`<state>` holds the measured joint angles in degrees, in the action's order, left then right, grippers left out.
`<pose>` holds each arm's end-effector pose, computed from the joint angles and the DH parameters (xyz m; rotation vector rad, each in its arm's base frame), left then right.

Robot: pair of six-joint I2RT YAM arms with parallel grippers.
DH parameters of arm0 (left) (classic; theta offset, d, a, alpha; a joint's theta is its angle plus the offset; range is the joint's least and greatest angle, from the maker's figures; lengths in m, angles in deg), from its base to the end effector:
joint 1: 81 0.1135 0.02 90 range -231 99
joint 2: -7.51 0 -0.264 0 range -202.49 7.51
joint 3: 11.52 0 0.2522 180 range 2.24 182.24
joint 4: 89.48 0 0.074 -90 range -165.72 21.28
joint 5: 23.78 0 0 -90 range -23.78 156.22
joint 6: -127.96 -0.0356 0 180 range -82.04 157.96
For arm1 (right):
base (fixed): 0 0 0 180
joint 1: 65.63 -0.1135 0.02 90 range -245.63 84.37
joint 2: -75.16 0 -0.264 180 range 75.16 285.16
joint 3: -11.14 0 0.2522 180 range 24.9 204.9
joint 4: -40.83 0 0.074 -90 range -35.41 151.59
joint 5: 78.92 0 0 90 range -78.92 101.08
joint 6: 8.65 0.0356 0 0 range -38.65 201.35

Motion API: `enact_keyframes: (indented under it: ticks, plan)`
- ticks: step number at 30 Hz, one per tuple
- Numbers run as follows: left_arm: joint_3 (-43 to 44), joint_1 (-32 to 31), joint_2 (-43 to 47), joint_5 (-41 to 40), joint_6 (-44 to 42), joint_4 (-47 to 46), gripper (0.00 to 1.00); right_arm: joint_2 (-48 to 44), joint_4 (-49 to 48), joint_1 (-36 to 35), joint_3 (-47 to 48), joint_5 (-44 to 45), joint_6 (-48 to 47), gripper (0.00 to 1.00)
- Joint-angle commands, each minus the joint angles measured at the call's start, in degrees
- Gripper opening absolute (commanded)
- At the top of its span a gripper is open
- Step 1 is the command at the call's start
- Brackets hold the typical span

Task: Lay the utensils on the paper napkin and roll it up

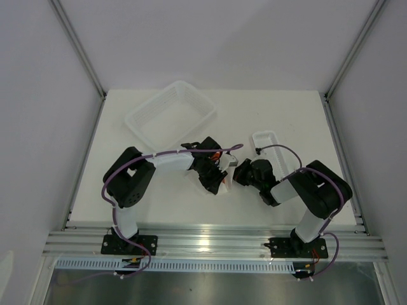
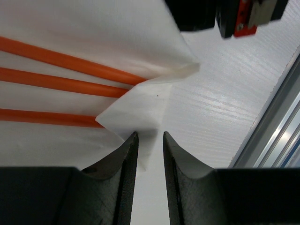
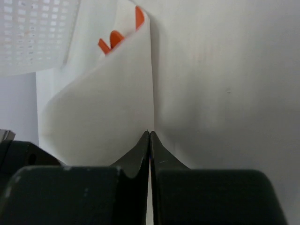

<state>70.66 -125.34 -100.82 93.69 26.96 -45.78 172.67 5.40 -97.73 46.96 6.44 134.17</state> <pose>0.2501 -0.2674 0.1538 1.4252 2.4530 -0.8081 0.2291 0.1471 0.1048 0.3382 2.1556 0.9807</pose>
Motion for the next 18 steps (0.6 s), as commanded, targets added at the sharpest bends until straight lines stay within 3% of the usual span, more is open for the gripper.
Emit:
enact_keyframes:
  ticks: [1,18]
  plan:
    - [-0.5,0.4,1.5,0.6,-0.9,-0.3,0.32,1.0,-6.1,-1.6,1.6,-0.5,-1.9,0.00]
    - [-0.5,0.7,2.0,0.7,-0.9,-0.3,0.32,-3.4,-0.7,-4.7,1.4,3.5,-4.1,0.00]
